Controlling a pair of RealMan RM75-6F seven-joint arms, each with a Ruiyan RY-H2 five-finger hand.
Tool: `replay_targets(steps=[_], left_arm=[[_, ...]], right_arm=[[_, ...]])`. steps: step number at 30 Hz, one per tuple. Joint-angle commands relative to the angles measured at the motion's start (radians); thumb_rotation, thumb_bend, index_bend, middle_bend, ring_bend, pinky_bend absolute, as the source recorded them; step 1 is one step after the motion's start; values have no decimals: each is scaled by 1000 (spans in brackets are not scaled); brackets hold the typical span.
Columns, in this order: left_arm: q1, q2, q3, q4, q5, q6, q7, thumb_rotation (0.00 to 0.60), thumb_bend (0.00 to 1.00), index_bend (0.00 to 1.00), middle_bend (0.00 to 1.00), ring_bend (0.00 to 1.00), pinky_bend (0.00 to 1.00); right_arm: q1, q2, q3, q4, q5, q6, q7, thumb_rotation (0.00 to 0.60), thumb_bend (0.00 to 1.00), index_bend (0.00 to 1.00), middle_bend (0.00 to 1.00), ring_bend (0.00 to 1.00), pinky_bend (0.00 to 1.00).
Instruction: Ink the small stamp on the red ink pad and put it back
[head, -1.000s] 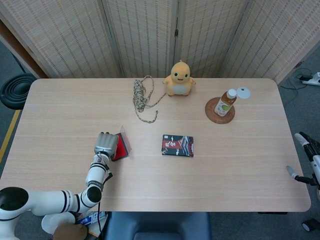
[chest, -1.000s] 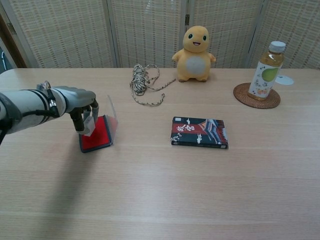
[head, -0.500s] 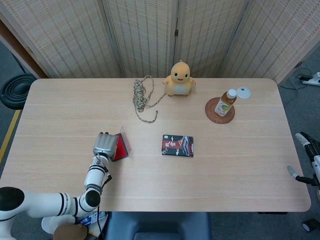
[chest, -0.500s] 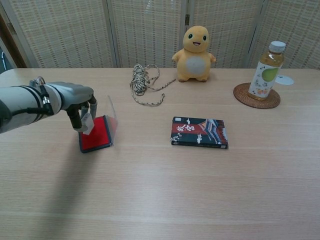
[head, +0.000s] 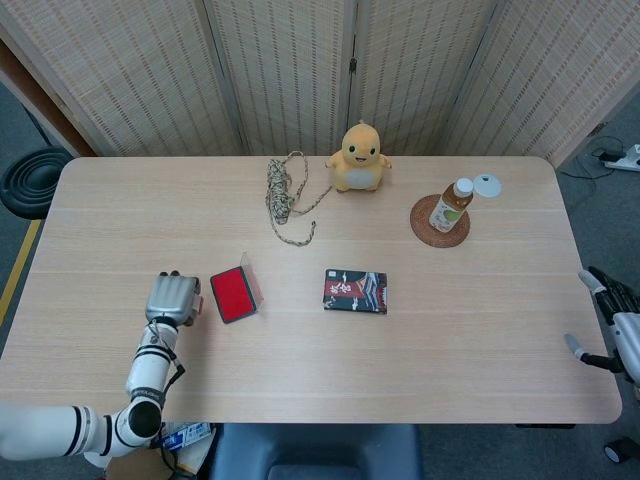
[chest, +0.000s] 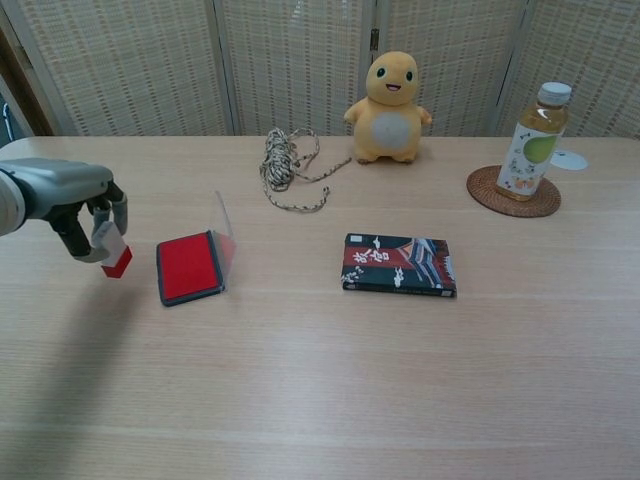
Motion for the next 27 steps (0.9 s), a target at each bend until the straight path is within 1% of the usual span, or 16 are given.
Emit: replay_targets(steps=[1, 5, 10, 15, 27], left_arm=[[28, 14, 19, 6, 34, -13, -36, 600, 338, 515, 483, 234, 243], [58, 17, 35, 38, 64, -45, -81, 600, 338, 515, 483, 235, 243], [81, 8, 43, 92, 98, -82, -120, 600, 338, 515, 483, 235, 243], [95, -6, 42, 134, 116, -119, -151, 600, 338, 514, 483, 235, 243], [117, -27, 38, 191, 147, -167, -187, 600, 338, 512, 483, 235, 243]], right_arm=[[1, -4, 0, -7, 4, -3, -19, 600, 301, 0, 0, 0, 0], [4, -11, 1, -13, 12, -10, -45, 600, 300, 0, 0, 0, 0], [10, -17, 0, -19, 16, -23, -68, 600, 300, 0, 0, 0, 0], [13, -19, 0, -20, 21, -31, -74, 600, 300, 0, 0, 0, 0], [17, -24, -1, -23, 25, -38, -92, 600, 300, 0, 0, 0, 0]])
